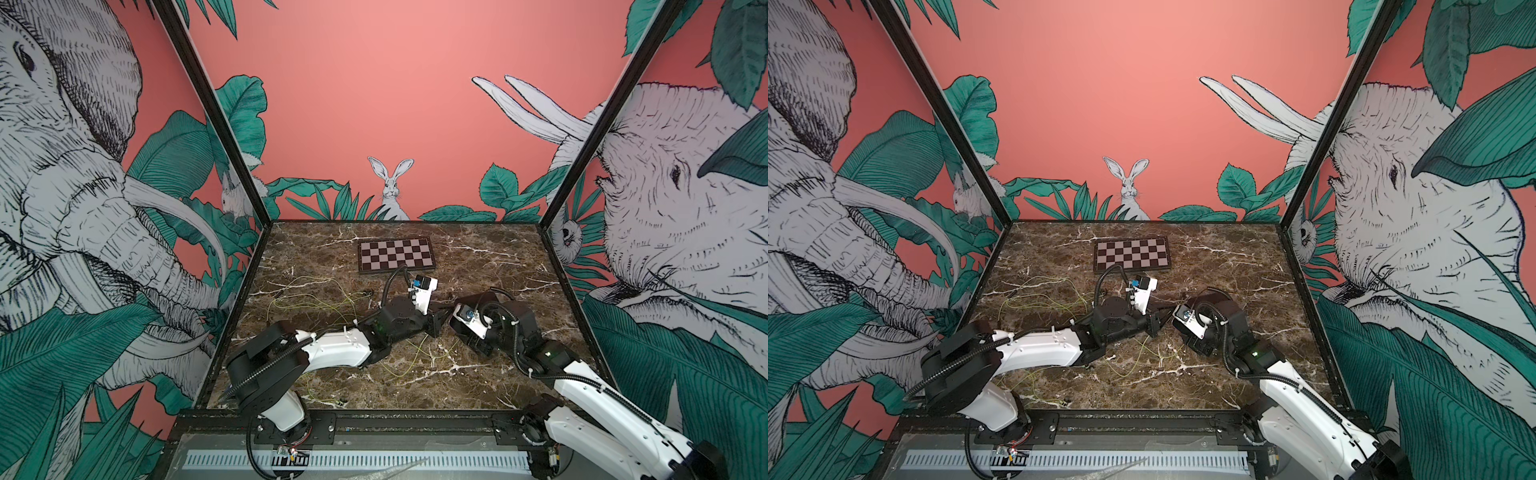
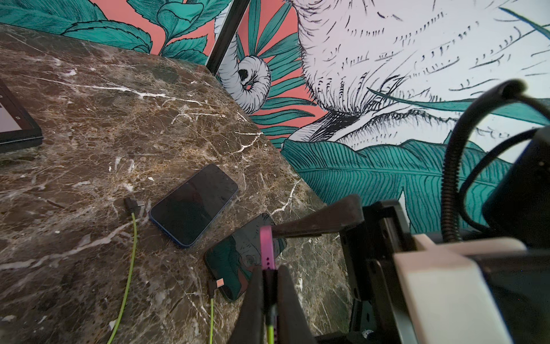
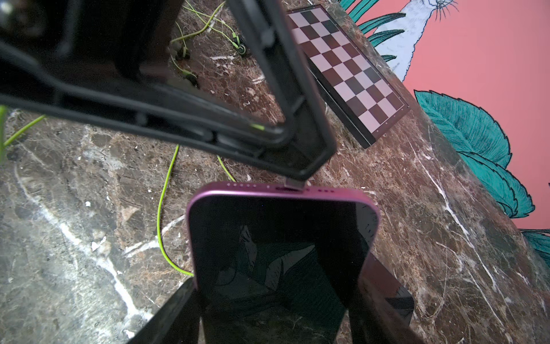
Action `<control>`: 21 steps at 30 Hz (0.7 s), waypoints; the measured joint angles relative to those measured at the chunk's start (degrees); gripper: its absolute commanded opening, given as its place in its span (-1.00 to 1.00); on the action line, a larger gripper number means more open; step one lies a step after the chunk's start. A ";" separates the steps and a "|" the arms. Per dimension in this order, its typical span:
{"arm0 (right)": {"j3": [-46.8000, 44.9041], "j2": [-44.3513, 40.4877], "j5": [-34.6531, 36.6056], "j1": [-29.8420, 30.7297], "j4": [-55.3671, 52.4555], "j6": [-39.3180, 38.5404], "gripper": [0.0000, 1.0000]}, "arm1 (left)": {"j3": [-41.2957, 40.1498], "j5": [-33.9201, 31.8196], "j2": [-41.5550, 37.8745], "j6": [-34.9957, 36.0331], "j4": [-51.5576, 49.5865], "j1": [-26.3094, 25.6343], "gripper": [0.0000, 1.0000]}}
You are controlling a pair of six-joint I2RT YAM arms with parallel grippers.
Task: Plug wired earphones into phones
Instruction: Insert the wired earphone into the phone.
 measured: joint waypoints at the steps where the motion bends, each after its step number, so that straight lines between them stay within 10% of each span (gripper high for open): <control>1: 0.00 0.13 0.11 0.04 0.13 0.11 0.30 | 0.00 0.00 0.02 -0.02 0.02 0.00 -1.00; 21: -0.33 0.76 0.66 0.26 3.08 2.99 0.28 | -0.48 -1.75 0.04 0.04 1.77 0.00 -1.00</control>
